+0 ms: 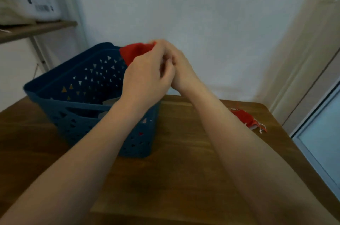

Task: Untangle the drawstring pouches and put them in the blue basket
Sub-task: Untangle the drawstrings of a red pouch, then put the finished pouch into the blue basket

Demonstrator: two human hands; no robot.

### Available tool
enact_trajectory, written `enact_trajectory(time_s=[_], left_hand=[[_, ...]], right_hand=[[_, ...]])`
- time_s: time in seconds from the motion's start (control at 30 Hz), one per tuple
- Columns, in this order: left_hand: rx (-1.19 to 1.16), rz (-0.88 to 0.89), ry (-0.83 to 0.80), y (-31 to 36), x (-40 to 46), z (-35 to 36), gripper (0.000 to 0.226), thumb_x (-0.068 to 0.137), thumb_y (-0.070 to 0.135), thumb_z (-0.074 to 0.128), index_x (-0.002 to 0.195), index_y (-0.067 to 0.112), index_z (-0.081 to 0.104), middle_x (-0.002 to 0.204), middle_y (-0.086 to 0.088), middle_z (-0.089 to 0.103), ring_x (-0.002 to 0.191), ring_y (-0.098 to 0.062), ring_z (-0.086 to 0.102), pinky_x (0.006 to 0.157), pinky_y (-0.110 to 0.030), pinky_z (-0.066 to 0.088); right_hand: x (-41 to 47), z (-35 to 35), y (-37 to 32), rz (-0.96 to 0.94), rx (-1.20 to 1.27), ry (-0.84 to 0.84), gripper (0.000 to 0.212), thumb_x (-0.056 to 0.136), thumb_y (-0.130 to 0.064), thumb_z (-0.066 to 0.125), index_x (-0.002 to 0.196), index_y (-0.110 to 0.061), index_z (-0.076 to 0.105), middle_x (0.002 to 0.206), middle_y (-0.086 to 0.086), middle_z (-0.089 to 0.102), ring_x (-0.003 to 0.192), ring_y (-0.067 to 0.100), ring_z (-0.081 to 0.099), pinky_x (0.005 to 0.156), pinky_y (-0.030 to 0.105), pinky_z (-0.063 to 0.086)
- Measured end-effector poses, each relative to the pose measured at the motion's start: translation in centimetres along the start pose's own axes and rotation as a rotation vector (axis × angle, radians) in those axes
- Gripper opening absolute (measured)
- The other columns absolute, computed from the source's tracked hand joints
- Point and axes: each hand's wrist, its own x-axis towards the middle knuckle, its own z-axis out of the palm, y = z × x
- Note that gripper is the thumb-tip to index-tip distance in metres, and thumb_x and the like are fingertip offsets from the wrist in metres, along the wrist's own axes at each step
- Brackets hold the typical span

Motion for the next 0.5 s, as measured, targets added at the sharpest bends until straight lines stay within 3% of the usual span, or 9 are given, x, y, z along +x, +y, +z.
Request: enact_trajectory(time_s=[0.07, 0.13, 0.27, 0.3, 0.37, 0.5], left_hand=[[0.081, -0.033, -0.034, -0.7, -0.4, -0.4, 0.011, 0.091, 0.018, 0.050, 0.083, 0.011, 0.052, 0.057, 0.012, 0.039, 0.052, -0.007, 0.040, 0.050, -0.029, 0.036], [0.088, -0.045, -0.067, -1.0, -0.8, -0.7, 0.011, 0.091, 0.019, 0.050, 0.087, 0.011, 0.055, 0.057, 0.012, 0.040, 0.054, -0.013, 0.043, 0.052, -0.031, 0.039], [0.165, -0.034, -0.150, -0.8, -1.5, -0.6, 0.012, 0.092, 0.021, 0.048, 0.085, 0.013, 0.052, 0.058, 0.010, 0.039, 0.054, -0.013, 0.042, 0.050, -0.029, 0.033], [0.222, -0.006, -0.151, -0.6, -1.6, -0.4, 0.014, 0.093, 0.022, 0.047, 0.086, 0.011, 0.052, 0.060, 0.008, 0.039, 0.055, -0.016, 0.042, 0.051, -0.030, 0.032], [0.293, 0.049, -0.148, 0.2, -1.6, 0.0, 0.016, 0.094, 0.022, 0.046, 0.087, 0.009, 0.053, 0.064, 0.003, 0.043, 0.058, -0.019, 0.043, 0.051, -0.031, 0.032], [0.247, 0.078, -0.229, 2.0, -1.6, 1.7, 0.018, 0.096, 0.023, 0.043, 0.091, 0.010, 0.053, 0.072, -0.003, 0.052, 0.063, -0.024, 0.050, 0.054, -0.036, 0.041]], right_hand=[[0.4, 0.6, 0.6, 0.090, -0.108, -0.101, 0.029, 0.092, 0.007, 0.042, 0.070, -0.009, 0.051, 0.064, -0.010, 0.050, 0.054, -0.008, 0.049, 0.057, 0.006, 0.040], [0.0, 1.3, 1.4, 0.104, -0.267, -0.202, 0.039, 0.092, 0.005, 0.044, 0.063, -0.020, 0.044, 0.065, -0.010, 0.046, 0.060, -0.004, 0.046, 0.061, 0.012, 0.040], [-1.3, 1.1, 2.6, 0.017, -0.253, -0.109, 0.035, 0.092, 0.004, 0.045, 0.072, -0.025, 0.047, 0.076, -0.005, 0.052, 0.072, -0.013, 0.052, 0.068, 0.008, 0.042], [-1.6, 0.8, 3.0, -0.001, -0.231, -0.056, 0.032, 0.091, 0.002, 0.045, 0.078, -0.027, 0.051, 0.087, 0.001, 0.058, 0.085, -0.011, 0.054, 0.079, 0.011, 0.043], [-2.4, -0.8, 4.4, 0.023, -0.229, -0.009, 0.025, 0.090, -0.004, 0.046, 0.092, -0.026, 0.057, 0.110, 0.006, 0.060, 0.112, 0.015, 0.053, 0.097, 0.032, 0.043], [-4.5, -5.0, 8.6, 0.215, -0.401, 0.071, 0.020, 0.093, -0.011, 0.048, 0.096, -0.018, 0.067, 0.114, 0.003, 0.064, 0.113, 0.018, 0.055, 0.100, 0.042, 0.042]])
